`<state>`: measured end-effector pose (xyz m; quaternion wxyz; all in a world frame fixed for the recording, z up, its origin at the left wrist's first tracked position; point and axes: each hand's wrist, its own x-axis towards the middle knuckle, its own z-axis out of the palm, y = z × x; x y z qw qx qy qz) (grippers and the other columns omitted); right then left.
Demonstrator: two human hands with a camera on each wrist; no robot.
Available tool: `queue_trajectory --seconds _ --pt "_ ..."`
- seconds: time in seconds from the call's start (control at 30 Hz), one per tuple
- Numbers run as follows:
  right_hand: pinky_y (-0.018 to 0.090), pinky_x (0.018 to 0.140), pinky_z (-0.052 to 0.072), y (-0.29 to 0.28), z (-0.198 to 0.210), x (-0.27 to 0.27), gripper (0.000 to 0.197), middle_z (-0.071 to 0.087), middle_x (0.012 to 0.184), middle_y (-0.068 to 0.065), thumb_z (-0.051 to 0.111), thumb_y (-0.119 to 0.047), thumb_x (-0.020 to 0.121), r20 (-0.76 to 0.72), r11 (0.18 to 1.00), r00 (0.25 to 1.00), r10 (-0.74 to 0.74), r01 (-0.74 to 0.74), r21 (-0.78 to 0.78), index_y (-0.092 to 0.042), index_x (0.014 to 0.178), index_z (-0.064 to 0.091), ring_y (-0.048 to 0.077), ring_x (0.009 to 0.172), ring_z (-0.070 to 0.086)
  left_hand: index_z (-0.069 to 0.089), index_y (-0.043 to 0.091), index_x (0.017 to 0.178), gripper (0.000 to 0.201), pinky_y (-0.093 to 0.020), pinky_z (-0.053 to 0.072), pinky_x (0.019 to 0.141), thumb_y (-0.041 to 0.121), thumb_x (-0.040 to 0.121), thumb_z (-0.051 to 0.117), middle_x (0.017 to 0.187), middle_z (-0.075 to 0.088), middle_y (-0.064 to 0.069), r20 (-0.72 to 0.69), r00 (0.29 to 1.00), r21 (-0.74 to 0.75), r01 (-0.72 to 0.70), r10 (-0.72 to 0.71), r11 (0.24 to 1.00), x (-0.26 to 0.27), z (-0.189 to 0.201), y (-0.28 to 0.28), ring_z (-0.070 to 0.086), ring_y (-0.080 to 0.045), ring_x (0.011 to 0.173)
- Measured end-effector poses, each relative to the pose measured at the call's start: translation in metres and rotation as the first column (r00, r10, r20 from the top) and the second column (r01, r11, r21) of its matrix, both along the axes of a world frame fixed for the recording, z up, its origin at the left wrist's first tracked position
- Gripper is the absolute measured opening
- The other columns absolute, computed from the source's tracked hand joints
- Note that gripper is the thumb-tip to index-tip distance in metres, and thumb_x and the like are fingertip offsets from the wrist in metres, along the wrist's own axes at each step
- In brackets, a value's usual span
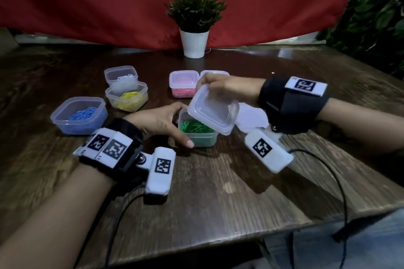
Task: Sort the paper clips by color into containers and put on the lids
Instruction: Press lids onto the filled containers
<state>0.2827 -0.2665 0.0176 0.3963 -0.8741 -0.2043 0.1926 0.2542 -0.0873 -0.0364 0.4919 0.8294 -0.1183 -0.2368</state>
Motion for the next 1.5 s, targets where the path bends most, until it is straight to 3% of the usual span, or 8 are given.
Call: queue_trajectory --seconds 0.1,0.3,0.53,0.7,0.83,0.97,1.13,1.5 --pt "0.027 0.097 0.038 0.012 -0.005 -0.002 0.060 0.044 0.122 -0.004 0.065 -0.044 0.080 0.079 0.934 0.983 0.163 -0.128 -0.333 -0.022 0.129 0.039 0.012 0.114 0.043 0.041 0.008 0.128 0.102 -0.030 0.054 0.064 0.018 0.037 0.085 0.115 0.055 -0.006 0.003 1.000 -0.034 0.013 -0.013 0.999 -0.002 -0.001 0.005 0.060 -0.014 0.095" --pt "0.031 0.105 0.032 0.026 -0.019 0.004 0.114 0.028 0.132 -0.001 0.082 -0.042 0.061 0.216 0.818 0.917 0.336 -0.171 -0.549 -0.020 0.148 0.011 0.014 0.125 0.027 0.046 0.011 0.123 0.092 -0.028 0.047 0.092 0.023 0.040 0.083 0.123 0.055 -0.008 -0.015 1.000 -0.069 -0.022 0.021 0.997 -0.001 -0.004 0.014 0.053 -0.008 0.110" --pt "0.035 0.114 0.025 0.023 -0.020 0.011 0.119 0.019 0.154 -0.008 0.082 -0.033 0.063 0.064 0.834 0.947 0.314 -0.243 -0.496 -0.031 0.149 0.000 0.013 0.141 0.018 0.043 0.024 0.117 0.059 0.001 0.041 0.079 -0.003 0.072 0.072 0.107 0.053 0.018 0.038 0.999 -0.053 -0.018 0.020 0.998 0.000 -0.006 0.007 0.049 0.012 0.096" --pt "0.038 0.102 0.042 0.017 -0.019 0.012 0.098 0.040 0.135 -0.006 0.084 -0.038 0.060 0.054 0.830 0.957 0.285 -0.218 -0.514 -0.024 0.140 0.029 0.017 0.126 0.040 0.045 0.028 0.113 0.046 -0.002 0.042 0.073 0.008 0.080 0.070 0.110 0.055 0.016 0.009 1.000 -0.079 0.008 -0.007 0.997 -0.003 -0.003 0.006 0.053 0.016 0.093" --pt "0.041 0.108 0.034 0.012 -0.025 0.011 0.096 0.031 0.138 -0.001 0.076 -0.041 0.069 0.058 0.813 0.949 0.309 -0.232 -0.534 -0.025 0.144 0.018 0.017 0.130 0.029 0.048 0.019 0.112 0.018 -0.016 0.037 0.064 0.027 0.097 0.042 0.093 0.056 0.004 -0.008 0.980 -0.115 -0.197 0.198 0.974 -0.002 -0.007 -0.004 0.049 -0.002 0.078" --pt "0.039 0.109 0.030 0.011 -0.032 0.010 0.091 0.029 0.134 0.003 0.070 -0.037 0.078 0.107 0.824 0.942 0.317 -0.217 -0.523 -0.018 0.145 0.012 0.018 0.130 0.024 0.047 0.022 0.093 0.003 -0.020 0.038 0.060 0.022 0.096 0.047 0.079 0.051 0.006 -0.050 0.943 -0.125 -0.332 0.329 0.935 0.002 -0.009 -0.013 0.046 -0.003 0.070" --pt "0.037 0.102 0.040 0.014 -0.035 0.011 0.102 0.037 0.124 -0.002 0.071 -0.054 0.054 0.110 0.842 0.940 0.322 -0.232 -0.487 -0.018 0.139 0.026 0.015 0.120 0.037 0.047 0.017 0.094 0.004 -0.023 0.046 0.055 0.019 0.094 0.051 0.081 0.053 0.004 -0.045 0.937 -0.119 -0.351 0.348 0.929 0.003 -0.004 -0.013 0.049 -0.004 0.070" --pt "0.037 0.100 0.041 0.020 -0.044 0.012 0.097 0.048 0.123 -0.002 0.067 -0.065 0.049 0.202 0.849 0.912 0.357 -0.227 -0.477 -0.017 0.128 0.039 0.014 0.114 0.045 0.064 0.004 0.103 0.027 -0.030 0.050 0.056 0.026 0.096 0.049 0.069 0.052 -0.003 0.249 0.933 0.223 -0.316 0.259 0.922 0.014 0.001 -0.019 0.054 -0.020 0.071"
